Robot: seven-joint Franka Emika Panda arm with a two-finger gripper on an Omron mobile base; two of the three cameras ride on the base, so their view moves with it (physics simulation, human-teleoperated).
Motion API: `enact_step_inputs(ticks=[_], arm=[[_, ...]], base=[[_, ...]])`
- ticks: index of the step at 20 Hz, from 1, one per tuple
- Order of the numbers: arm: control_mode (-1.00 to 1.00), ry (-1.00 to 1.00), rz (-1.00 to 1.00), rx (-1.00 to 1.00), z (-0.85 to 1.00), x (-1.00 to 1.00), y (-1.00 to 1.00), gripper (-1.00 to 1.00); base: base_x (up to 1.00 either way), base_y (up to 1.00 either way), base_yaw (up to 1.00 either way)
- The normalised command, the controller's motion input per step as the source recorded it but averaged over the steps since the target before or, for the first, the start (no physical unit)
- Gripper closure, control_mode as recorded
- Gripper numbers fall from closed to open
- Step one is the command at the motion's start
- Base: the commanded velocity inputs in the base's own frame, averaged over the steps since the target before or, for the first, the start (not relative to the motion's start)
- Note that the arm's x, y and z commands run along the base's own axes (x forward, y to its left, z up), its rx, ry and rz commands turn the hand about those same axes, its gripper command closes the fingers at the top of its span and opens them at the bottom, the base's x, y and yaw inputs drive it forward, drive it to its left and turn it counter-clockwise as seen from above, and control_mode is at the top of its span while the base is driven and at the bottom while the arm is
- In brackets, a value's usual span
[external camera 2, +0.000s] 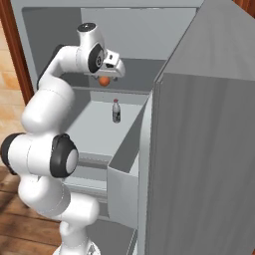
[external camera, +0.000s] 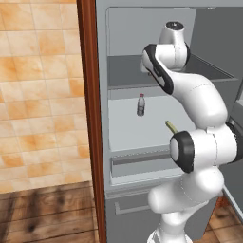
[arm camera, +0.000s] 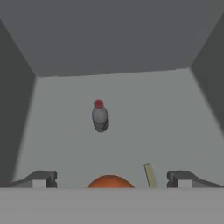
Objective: Pick the egg and butter from the fridge and place them by the bowl for mixing.
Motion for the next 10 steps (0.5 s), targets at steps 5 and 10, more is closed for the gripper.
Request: enact_step_inputs(ticks=[5, 10], arm=[[-1.00, 0.00, 0.00, -0.02, -0.30, -0.08, 0.01, -1.00], [-1.00, 0.01, 0.00, 0.00, -0.11, 0.00, 0.05, 1.00]], base=[[0.00, 0.00, 0.00], [0.00, 0.00, 0.00]])
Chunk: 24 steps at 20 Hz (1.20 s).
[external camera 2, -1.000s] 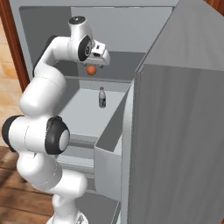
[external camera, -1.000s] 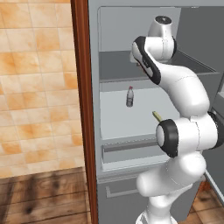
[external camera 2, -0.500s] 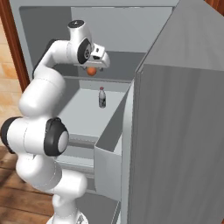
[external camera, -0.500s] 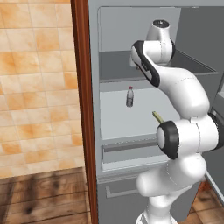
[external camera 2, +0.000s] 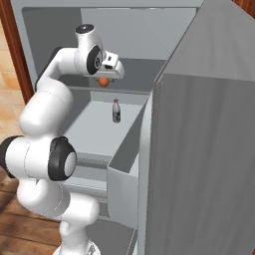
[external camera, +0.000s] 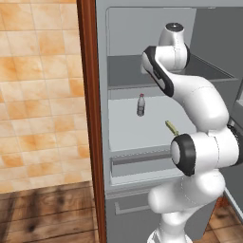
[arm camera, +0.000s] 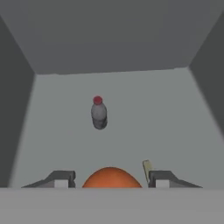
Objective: Pick the egg and butter from the fridge and place them by the bowl for mixing.
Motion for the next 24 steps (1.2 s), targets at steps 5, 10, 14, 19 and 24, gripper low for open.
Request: enact_step_inputs(ticks=[5, 10, 14, 19, 24], arm=[[-1.00, -0.17, 0.00, 0.00, 0.00, -0.01, 0.00, 1.00], [-1.00, -0.27, 0.00, 0.02, 0.00, -0.15, 0.00, 1.00], [-1.00, -0.42, 0.00, 0.00, 0.28, -0.85, 0.14, 1.00], [-1.00, -0.39, 0.00, 0.00, 0.27, -1.00, 0.40, 1.00], [-1.00, -0.07, 0.00, 0.00, 0.00, -1.00, 0.38, 1.00]], base=[[0.00, 0.00, 0.00], [0.00, 0.00, 0.00], [0.00, 0.00, 0.00], [0.00, 0.00, 0.00], [0.00, 0.00, 0.00]])
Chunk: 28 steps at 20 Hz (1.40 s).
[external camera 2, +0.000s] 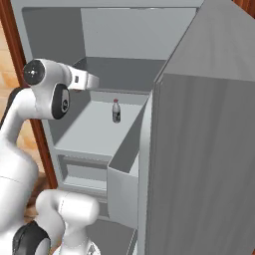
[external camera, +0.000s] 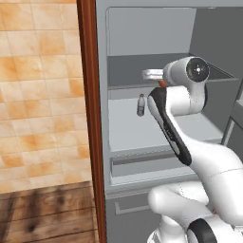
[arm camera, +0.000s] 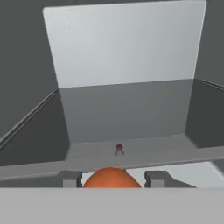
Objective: Pick the egg and butter from the fridge and place them by the bowl for mixing.
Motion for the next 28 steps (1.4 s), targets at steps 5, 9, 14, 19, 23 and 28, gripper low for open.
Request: enact_step_inputs(ticks=[5, 9, 14, 19, 23, 28], arm=[[-1.00, 0.11, 0.00, 0.00, -0.23, -1.00, 0.38, 1.00], [-1.00, 0.42, 0.04, -0.04, -0.92, -1.00, 0.18, 1.00], [1.00, 0.05, 0.00, 0.00, -0.07, -0.08, 0.00, 1.00], [1.00, 0.00, 0.00, 0.00, 0.00, 0.00, 0.00, 1.00], [1.00, 0.00, 0.00, 0.00, 0.00, 0.00, 0.00, 1.00], [1.00, 0.00, 0.00, 0.00, 0.00, 0.00, 0.00, 1.00]], base=[[0.00, 0.00, 0.00], [0.00, 0.00, 0.00], [-0.27, 0.08, 0.03], [-1.00, 0.44, 0.12], [-1.00, 0.53, 0.04], [-0.64, 0.56, -0.22]])
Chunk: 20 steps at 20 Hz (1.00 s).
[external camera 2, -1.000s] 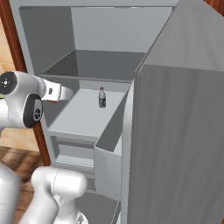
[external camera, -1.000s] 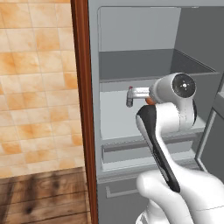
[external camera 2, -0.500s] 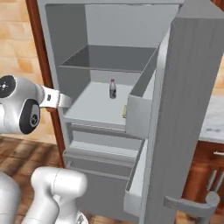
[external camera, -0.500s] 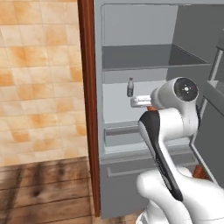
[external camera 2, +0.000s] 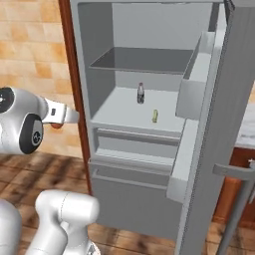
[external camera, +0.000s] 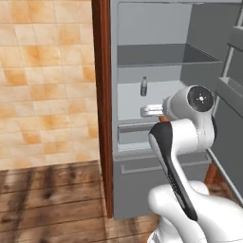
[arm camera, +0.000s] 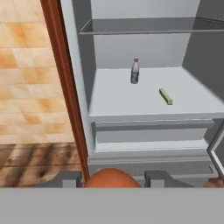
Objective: Pick the egg and butter from the fridge and place them by the bowl for mixing.
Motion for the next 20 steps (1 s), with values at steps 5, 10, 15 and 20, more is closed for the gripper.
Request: enact_step_inputs(ticks=[5, 10, 15, 20], arm=[[1.00, 0.00, 0.00, 0.00, 0.00, 0.00, 0.00, 1.00], [1.00, 0.00, 0.00, 0.00, 0.00, 0.00, 0.00, 1.00], [1.00, 0.00, 0.00, 0.00, 0.00, 0.00, 0.00, 1.00], [1.00, 0.00, 0.00, 0.00, 0.00, 0.00, 0.00, 1.00]], base=[[-0.25, 0.35, -0.02], [-0.02, 0.30, 0.89], [0.00, 0.16, 0.93], [0.00, 0.10, 0.96]])
